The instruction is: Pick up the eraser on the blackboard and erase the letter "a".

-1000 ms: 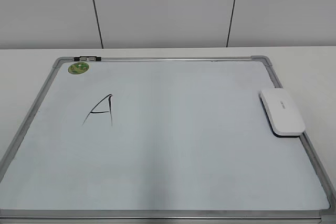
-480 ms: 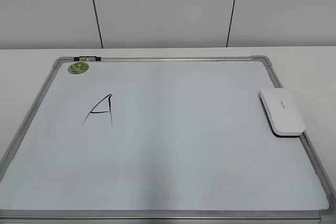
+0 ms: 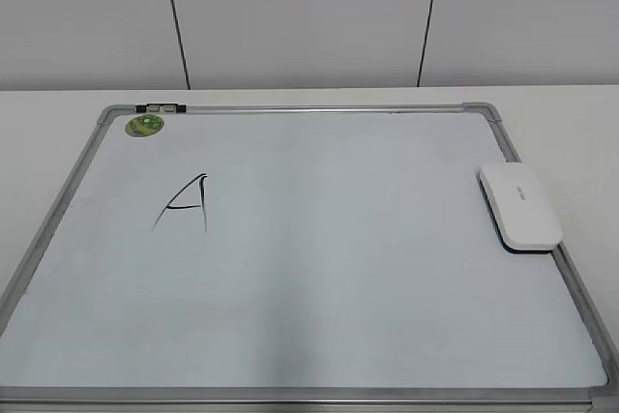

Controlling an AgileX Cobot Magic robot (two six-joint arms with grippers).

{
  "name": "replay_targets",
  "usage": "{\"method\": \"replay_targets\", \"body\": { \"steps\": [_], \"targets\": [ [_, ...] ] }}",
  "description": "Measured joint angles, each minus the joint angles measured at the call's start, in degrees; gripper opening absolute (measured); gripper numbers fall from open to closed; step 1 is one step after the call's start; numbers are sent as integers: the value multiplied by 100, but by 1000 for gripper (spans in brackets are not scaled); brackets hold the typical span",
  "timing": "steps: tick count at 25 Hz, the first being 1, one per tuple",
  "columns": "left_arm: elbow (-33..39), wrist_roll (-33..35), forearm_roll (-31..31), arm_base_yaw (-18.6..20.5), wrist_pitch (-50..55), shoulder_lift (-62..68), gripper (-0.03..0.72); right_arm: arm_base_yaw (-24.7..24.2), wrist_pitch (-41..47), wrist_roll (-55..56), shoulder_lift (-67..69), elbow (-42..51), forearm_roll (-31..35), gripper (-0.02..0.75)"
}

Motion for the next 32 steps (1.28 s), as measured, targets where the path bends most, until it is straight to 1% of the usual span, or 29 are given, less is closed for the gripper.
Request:
{"method": "replay_targets", "body": {
  "steps": [12,16,24,32],
  "targets": [
    [0,-4,0,0,0,-22,423,0,9,0,0,0,0,588],
    [0,-4,0,0,0,-369,422,-26,9,0,-88,0,0,589],
    [0,-4,0,25,8,-1494,422,-298,13,11,-1028,0,0,588],
    [0,-4,0,25,35,-2338,396,-321,93,11,-2252,0,-3,587]
  ]
}}
